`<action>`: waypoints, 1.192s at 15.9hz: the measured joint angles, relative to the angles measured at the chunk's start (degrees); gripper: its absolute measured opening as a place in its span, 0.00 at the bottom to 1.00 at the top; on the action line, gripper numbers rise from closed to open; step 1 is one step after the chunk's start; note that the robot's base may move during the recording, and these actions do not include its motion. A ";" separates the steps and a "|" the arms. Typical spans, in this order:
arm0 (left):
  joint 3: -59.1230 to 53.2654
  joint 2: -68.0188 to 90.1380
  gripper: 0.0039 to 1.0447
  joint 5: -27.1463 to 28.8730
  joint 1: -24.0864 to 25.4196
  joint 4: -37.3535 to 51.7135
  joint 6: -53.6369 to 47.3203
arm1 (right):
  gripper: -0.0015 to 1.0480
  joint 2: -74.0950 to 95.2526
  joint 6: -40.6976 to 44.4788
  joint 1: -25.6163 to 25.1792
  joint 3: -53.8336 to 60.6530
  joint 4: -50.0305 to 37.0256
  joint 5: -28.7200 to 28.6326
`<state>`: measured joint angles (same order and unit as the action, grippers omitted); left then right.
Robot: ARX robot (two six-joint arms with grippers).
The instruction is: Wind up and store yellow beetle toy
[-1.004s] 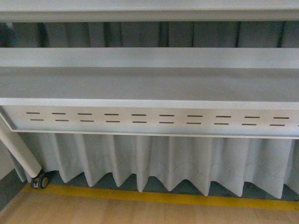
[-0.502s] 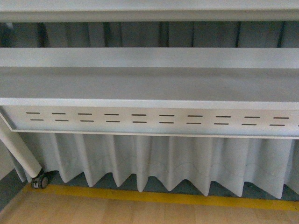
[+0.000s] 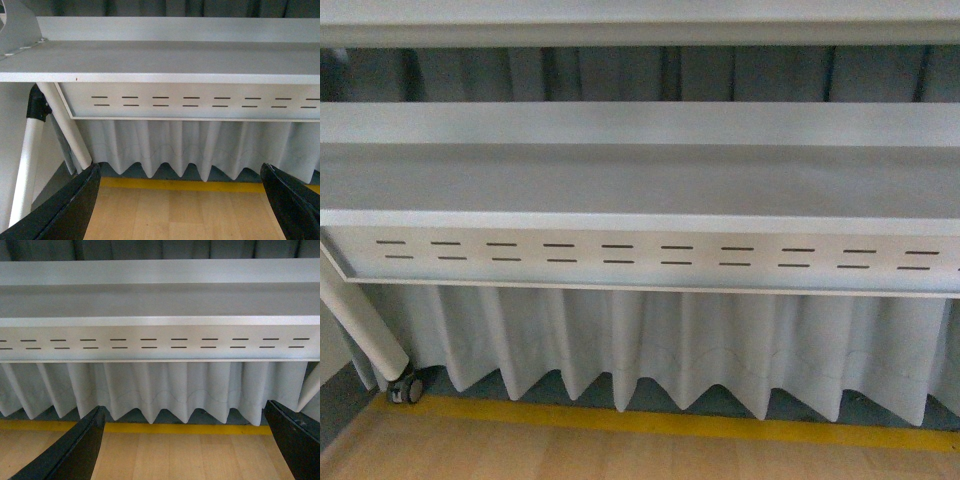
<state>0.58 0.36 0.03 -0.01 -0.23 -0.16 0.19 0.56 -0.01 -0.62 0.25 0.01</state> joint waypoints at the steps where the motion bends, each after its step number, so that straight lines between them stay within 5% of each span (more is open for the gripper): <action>1: 0.00 0.00 0.94 0.00 0.00 0.00 0.00 | 0.94 0.00 0.00 0.00 0.00 0.02 0.00; 19: 0.00 0.00 0.94 -0.02 0.00 0.07 0.00 | 0.94 0.02 0.00 0.00 0.00 -0.02 -0.02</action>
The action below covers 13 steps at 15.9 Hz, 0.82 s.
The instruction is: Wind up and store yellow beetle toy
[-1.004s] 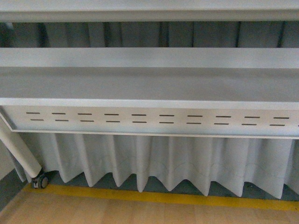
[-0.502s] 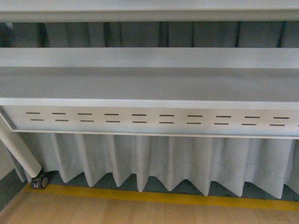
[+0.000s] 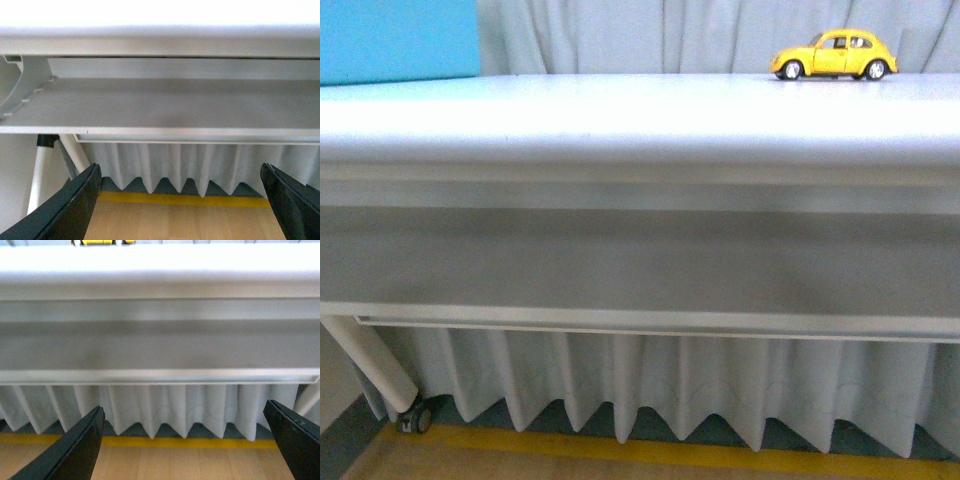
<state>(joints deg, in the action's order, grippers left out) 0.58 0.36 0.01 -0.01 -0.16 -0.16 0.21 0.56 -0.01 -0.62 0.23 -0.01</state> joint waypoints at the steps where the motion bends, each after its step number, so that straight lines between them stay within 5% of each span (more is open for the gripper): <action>1: 0.00 0.00 0.94 -0.02 0.00 -0.04 0.00 | 0.94 -0.02 0.00 0.00 0.00 0.02 0.04; 13: 0.00 0.00 0.94 0.02 0.00 -0.11 0.00 | 0.94 -0.02 -0.02 0.00 0.00 -0.09 0.02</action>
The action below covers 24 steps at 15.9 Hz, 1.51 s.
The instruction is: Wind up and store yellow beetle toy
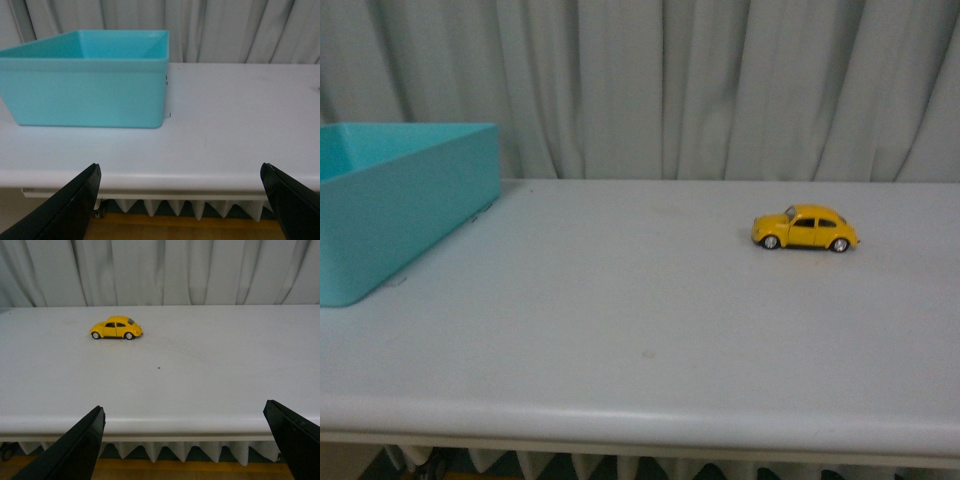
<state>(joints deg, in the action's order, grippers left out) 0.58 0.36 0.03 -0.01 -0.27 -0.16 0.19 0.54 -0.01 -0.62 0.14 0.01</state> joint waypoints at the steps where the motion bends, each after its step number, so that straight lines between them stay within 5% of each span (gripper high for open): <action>1: 0.00 0.00 0.94 0.07 0.00 0.09 0.02 | 0.94 0.02 0.00 0.00 0.00 0.07 0.00; 24: 0.00 0.00 0.94 0.02 0.00 0.15 0.00 | 0.94 0.02 -0.11 0.00 0.00 0.02 0.00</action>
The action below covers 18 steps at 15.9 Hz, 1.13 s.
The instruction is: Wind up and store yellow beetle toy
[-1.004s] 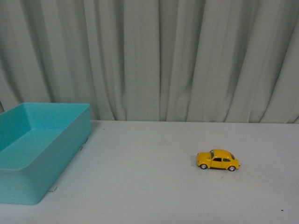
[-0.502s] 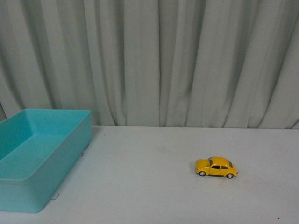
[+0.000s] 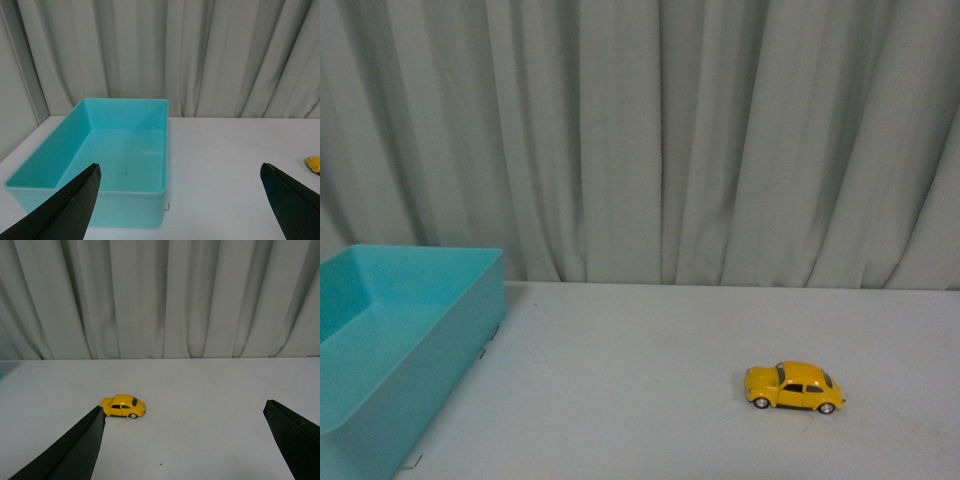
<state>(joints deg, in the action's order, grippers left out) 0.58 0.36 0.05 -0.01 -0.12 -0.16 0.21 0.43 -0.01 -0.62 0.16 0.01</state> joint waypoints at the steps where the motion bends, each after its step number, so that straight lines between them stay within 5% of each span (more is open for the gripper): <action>1: 0.00 0.00 0.94 -0.02 0.00 -0.07 0.00 | 0.94 0.00 0.00 0.00 0.00 0.04 0.02; 18: 0.00 0.00 0.94 -0.02 0.00 -0.07 0.02 | 0.94 0.00 0.00 0.00 0.00 0.04 0.02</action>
<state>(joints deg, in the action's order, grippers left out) 0.58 0.36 0.03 -0.01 -0.19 -0.14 0.21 0.43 -0.01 -0.62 0.21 0.03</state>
